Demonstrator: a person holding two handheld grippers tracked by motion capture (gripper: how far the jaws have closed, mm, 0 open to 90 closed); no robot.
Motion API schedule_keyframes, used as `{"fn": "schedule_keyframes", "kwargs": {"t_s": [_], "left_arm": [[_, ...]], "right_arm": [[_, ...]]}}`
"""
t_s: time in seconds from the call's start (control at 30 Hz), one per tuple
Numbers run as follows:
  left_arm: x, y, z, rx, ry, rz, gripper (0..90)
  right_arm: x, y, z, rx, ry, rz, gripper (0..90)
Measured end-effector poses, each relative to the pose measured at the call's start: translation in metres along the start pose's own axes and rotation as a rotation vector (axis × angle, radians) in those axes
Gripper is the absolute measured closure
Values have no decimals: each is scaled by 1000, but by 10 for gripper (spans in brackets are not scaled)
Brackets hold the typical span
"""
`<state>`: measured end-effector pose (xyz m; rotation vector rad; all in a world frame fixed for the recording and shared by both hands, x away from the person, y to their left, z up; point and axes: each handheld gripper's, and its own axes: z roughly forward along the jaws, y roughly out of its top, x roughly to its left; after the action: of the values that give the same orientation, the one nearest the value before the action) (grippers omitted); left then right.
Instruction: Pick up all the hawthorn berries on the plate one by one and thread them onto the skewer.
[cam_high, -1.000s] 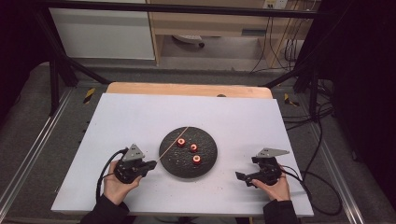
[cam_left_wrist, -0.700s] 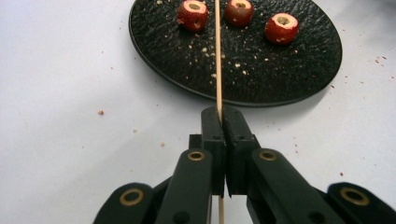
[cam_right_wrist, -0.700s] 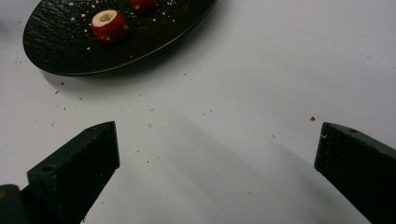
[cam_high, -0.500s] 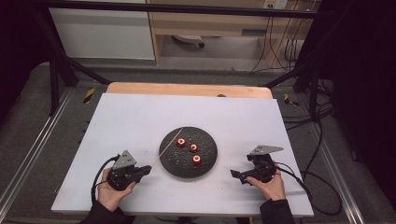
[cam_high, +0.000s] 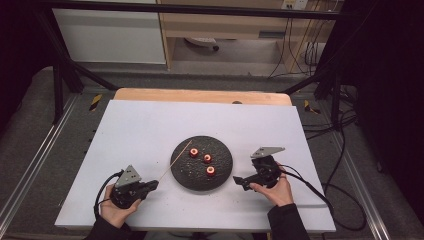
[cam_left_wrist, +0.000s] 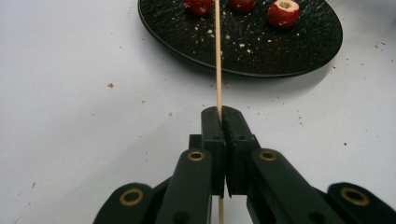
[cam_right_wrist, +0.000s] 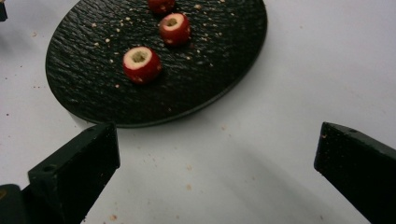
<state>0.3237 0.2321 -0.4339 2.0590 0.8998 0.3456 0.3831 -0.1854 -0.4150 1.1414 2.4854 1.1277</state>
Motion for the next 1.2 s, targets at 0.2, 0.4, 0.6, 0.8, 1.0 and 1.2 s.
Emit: {"fn": "schedule_keyframes", "kwargs": {"t_s": [0.2,0.4,0.6,0.8,1.0,1.2], "left_arm": [[0,-3,-3,-4,1,2,878],[3,-5,-5,-5,2,-6,878],[5,-6,-6,-5,3,-12,878],[5,-6,-6,-5,2,-14,877],[5,-6,-6,-4,3,-8,878],[5,-7,-7,-2,3,-5,877]], "right_arm": [[17,26,12,59,-5,-40,17],[31,49,25,119,-17,-79,31],[37,63,37,165,-20,-91,63],[39,73,49,214,-1,-95,120],[43,79,59,276,17,-130,186],[47,86,71,340,40,-145,283]]}}
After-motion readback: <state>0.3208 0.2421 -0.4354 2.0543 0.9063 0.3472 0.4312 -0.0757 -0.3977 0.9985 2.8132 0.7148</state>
